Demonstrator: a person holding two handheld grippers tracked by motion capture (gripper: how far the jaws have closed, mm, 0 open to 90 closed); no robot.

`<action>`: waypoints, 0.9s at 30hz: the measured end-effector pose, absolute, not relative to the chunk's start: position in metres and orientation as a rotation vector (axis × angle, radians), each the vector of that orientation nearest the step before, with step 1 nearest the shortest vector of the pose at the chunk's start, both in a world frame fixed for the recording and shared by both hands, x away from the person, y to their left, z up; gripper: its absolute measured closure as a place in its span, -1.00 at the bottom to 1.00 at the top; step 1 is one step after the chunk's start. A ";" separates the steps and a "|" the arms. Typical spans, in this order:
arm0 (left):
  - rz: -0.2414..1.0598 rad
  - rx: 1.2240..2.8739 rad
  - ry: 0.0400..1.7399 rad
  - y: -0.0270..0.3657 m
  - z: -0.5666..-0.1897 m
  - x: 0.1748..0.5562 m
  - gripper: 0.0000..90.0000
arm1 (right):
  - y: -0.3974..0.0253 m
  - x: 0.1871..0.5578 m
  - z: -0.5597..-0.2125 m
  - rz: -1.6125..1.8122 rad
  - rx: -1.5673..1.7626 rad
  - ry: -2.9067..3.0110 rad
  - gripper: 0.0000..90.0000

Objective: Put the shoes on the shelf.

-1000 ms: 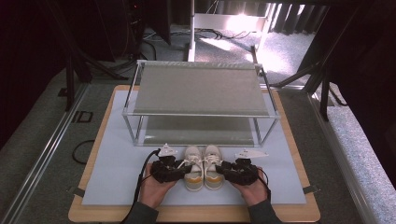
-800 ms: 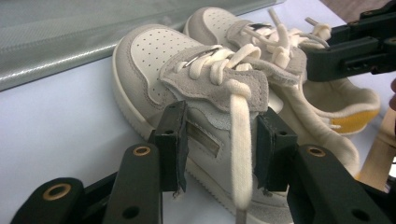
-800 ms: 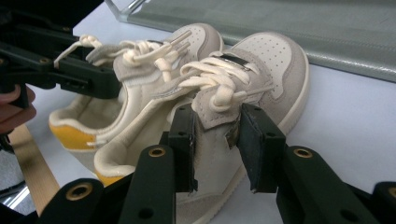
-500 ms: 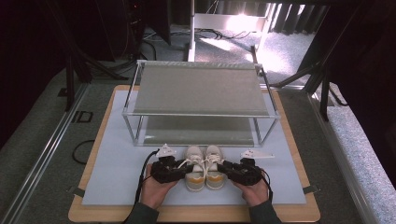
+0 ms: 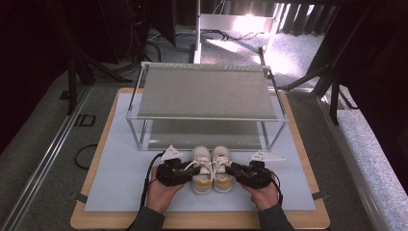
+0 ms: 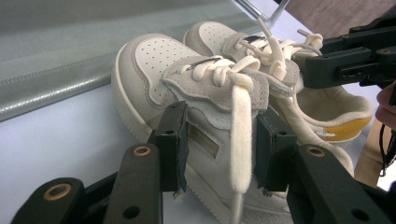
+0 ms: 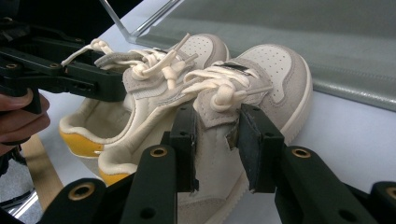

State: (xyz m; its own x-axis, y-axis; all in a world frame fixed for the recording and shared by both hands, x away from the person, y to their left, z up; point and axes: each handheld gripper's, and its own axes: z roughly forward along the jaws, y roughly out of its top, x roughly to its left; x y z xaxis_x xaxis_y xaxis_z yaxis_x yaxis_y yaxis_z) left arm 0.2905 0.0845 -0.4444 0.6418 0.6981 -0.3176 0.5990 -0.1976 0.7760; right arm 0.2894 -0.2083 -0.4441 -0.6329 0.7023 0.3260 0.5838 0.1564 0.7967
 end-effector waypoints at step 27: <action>0.157 1.850 1.034 0.083 -0.435 0.303 0.33 | -0.208 0.304 -0.434 1.517 1.269 2.260 0.52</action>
State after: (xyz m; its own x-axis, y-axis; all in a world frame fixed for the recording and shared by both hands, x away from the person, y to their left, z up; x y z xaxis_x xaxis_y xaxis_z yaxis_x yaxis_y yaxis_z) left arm 0.3035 0.0830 -0.4352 0.6302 0.7093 -0.3157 0.5840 -0.1651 0.7948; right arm 0.3042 -0.2080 -0.4335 -0.6352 0.7026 0.3208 0.5631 0.1369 0.8150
